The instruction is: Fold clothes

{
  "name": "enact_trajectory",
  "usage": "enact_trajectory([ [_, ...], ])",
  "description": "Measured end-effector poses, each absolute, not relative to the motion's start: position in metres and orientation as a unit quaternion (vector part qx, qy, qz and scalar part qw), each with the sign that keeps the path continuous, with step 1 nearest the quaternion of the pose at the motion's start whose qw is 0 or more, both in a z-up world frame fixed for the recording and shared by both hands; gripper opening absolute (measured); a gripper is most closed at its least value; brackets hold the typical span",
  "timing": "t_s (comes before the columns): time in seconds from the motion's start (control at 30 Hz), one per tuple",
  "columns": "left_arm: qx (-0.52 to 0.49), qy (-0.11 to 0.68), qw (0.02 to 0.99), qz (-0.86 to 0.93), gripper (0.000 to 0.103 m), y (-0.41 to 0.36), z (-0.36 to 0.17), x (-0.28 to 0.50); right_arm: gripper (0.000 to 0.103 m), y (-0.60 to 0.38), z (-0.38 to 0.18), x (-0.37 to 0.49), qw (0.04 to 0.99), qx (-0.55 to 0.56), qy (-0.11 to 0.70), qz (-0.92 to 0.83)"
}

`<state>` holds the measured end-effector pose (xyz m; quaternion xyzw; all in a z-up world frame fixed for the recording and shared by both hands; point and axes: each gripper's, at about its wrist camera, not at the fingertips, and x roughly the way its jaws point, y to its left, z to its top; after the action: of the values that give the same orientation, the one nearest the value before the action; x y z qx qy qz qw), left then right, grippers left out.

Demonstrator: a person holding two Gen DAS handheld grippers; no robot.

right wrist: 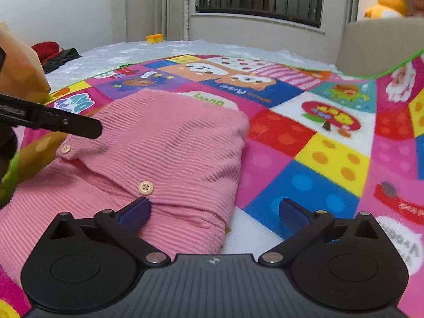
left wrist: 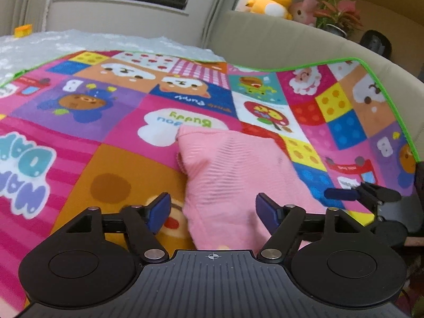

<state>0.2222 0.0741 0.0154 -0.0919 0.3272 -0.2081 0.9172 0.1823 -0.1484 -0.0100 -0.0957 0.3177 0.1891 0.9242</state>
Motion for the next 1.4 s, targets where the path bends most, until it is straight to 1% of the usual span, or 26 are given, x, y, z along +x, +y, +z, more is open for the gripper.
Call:
enact_trajectory([
  [0.1, -0.087, 0.322, 0.916, -0.221, 0.079, 0.071, 0.023, 0.201, 0.103, -0.150, 0.002, 0.163, 0.927, -0.100, 0.299, 0.201],
  [0.2, -0.088, 0.325, 0.909, -0.244, 0.084, 0.067, 0.020, 0.175, 0.103, -0.157, 0.007, 0.147, 0.925, -0.088, 0.300, 0.216],
  [0.27, -0.084, 0.333, 0.903, -0.258, 0.089, 0.064, 0.012, 0.157, 0.103, -0.158, 0.001, 0.136, 0.919, -0.101, 0.313, 0.219],
  [0.37, -0.058, 0.357, 0.900, -0.244, 0.092, 0.057, -0.008, 0.143, 0.103, -0.152, -0.016, 0.129, 0.910, -0.134, 0.335, 0.206],
  [0.5, -0.059, 0.348, 0.905, -0.238, 0.093, 0.059, -0.017, 0.138, 0.103, -0.159, -0.020, 0.137, 0.905, -0.078, 0.368, 0.198],
  [0.57, -0.068, 0.349, 0.904, -0.236, 0.095, 0.059, -0.018, 0.140, 0.103, -0.162, -0.022, 0.139, 0.905, -0.064, 0.371, 0.199],
  [0.73, -0.076, 0.331, 0.910, -0.238, 0.098, 0.060, -0.025, 0.134, 0.103, -0.166, -0.028, 0.129, 0.914, -0.051, 0.351, 0.197],
  [0.97, -0.083, 0.320, 0.916, -0.228, 0.102, 0.054, -0.027, 0.132, 0.103, -0.167, -0.029, 0.128, 0.917, -0.042, 0.344, 0.197],
  [1.27, -0.087, 0.331, 0.914, -0.219, 0.103, 0.054, -0.023, 0.132, 0.103, -0.173, -0.026, 0.127, 0.915, -0.022, 0.352, 0.195],
  [1.4, -0.070, 0.342, 0.914, -0.207, 0.103, 0.053, -0.019, 0.127, 0.103, -0.176, -0.020, 0.119, 0.909, -0.039, 0.362, 0.203],
])
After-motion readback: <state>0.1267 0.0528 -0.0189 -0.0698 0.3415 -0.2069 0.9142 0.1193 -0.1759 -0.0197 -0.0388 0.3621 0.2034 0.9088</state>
